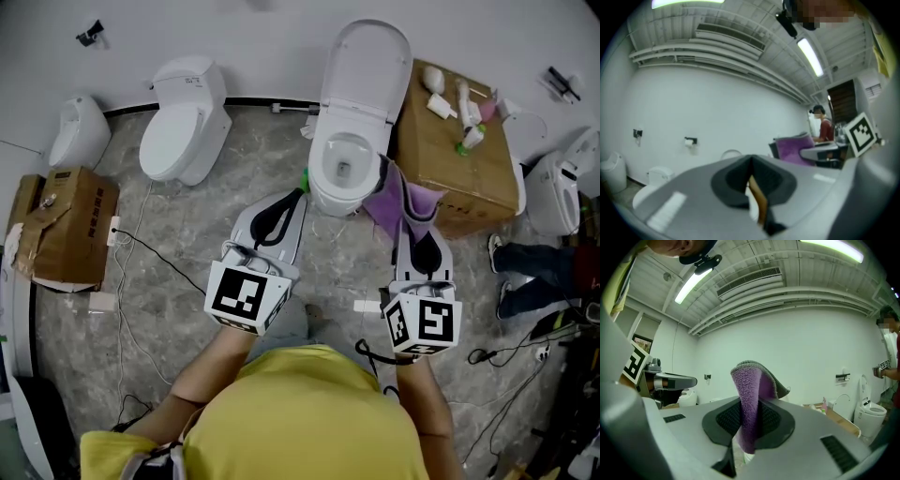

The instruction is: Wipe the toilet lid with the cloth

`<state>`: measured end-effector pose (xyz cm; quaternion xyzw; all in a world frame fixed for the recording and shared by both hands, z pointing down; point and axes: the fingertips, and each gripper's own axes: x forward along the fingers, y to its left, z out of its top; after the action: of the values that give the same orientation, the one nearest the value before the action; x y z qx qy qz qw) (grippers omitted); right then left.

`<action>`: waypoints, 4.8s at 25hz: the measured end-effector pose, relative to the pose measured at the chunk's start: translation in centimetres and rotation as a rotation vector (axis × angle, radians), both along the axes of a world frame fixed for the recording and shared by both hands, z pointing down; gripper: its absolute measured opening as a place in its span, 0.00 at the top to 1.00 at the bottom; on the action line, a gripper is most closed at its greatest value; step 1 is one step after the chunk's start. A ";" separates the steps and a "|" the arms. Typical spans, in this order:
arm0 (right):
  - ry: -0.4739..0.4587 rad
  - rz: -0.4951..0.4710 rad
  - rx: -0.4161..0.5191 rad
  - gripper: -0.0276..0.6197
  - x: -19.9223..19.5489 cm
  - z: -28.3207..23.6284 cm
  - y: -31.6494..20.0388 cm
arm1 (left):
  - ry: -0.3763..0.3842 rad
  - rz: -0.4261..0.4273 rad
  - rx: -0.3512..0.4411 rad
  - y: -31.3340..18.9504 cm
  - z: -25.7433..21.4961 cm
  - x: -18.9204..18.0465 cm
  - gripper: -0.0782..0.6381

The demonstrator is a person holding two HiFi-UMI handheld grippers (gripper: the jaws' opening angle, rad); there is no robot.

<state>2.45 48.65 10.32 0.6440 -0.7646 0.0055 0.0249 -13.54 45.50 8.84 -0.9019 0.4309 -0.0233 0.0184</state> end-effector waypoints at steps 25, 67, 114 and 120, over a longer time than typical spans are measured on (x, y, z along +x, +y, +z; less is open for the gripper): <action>0.048 0.049 -0.016 0.89 4.0 2.2 -19.9 | 0.049 0.055 -0.012 -22.1 2.8 3.5 0.89; 0.145 -0.435 0.023 0.89 6.8 13.0 -70.0 | 0.041 0.351 -0.023 -60.2 12.7 18.8 0.89; 0.120 0.239 0.065 0.89 20.1 20.6 -76.5 | 0.116 0.228 -0.095 -65.6 19.3 20.2 0.89; 0.083 -0.101 0.085 0.89 9.7 22.2 -74.9 | 0.113 0.236 -0.102 -64.5 19.4 20.0 0.89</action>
<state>12.15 -26.29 32.52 0.6046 -0.7941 -0.0552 0.0294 6.44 -19.03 28.25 -0.9459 0.3206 0.0080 -0.0494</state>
